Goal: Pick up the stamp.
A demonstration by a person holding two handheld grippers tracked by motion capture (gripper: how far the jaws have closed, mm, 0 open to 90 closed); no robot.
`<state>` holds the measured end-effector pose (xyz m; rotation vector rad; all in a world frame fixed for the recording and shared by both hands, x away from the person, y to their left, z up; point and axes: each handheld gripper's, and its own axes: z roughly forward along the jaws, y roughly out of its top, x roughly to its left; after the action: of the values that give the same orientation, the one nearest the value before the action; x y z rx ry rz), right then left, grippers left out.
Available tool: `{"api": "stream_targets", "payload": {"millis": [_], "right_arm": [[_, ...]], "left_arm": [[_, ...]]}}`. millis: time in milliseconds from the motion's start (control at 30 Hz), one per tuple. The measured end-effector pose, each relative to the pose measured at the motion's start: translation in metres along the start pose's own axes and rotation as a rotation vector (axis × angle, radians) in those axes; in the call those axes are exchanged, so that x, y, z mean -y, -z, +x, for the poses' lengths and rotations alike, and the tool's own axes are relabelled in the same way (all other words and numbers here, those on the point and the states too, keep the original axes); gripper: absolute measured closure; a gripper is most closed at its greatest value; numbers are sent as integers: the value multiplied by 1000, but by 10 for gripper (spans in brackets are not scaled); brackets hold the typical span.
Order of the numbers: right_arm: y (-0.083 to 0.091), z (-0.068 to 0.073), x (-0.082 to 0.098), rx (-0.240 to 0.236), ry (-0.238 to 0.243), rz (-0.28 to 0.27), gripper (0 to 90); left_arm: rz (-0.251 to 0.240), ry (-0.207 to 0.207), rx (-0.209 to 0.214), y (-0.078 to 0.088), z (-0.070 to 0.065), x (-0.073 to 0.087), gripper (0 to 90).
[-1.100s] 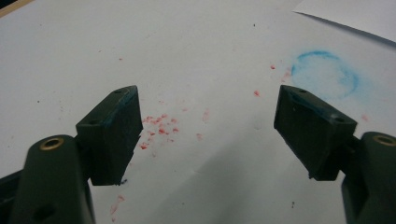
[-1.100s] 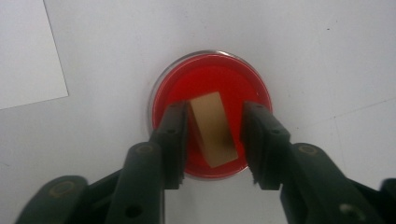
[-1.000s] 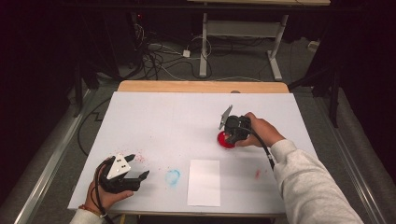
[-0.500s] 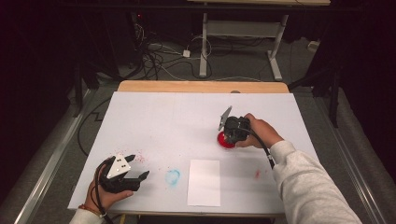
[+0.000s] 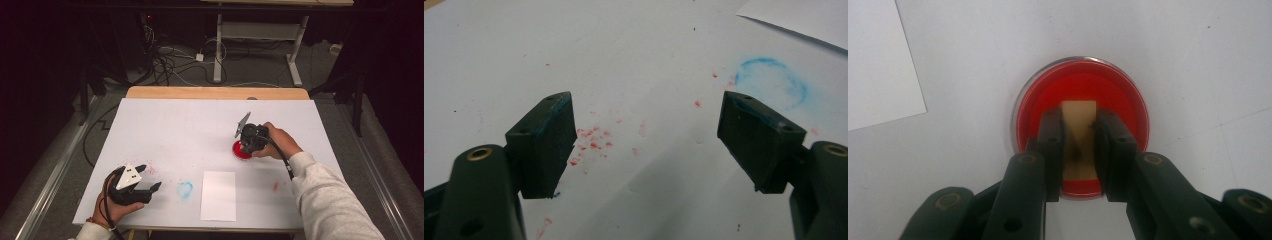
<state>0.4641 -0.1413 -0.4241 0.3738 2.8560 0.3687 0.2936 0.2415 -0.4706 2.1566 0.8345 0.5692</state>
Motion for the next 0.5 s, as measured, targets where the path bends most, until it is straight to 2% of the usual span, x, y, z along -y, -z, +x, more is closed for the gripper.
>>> {"api": "stream_targets", "payload": {"millis": [67,233,267,367,400,500], "right_arm": [[0,0,0,-1,-2,5,761],[1,-3,3,-16,-43,-6,763],[1,-3,5,-13,-62,-22,764],[3,-3,7,-9,-73,-31,764],[6,-4,9,-7,-92,-60,764],[10,-4,9,2,-106,-81,764]], "left_arm": [[1,5,-4,0,0,0,225],[-1,4,-7,1,0,0,226],[-6,0,-8,1,0,-2,226],[-3,-6,-7,0,-1,-1,226],[1,-5,-6,0,-1,-1,226],[1,-4,-7,-1,1,-1,226]]}}
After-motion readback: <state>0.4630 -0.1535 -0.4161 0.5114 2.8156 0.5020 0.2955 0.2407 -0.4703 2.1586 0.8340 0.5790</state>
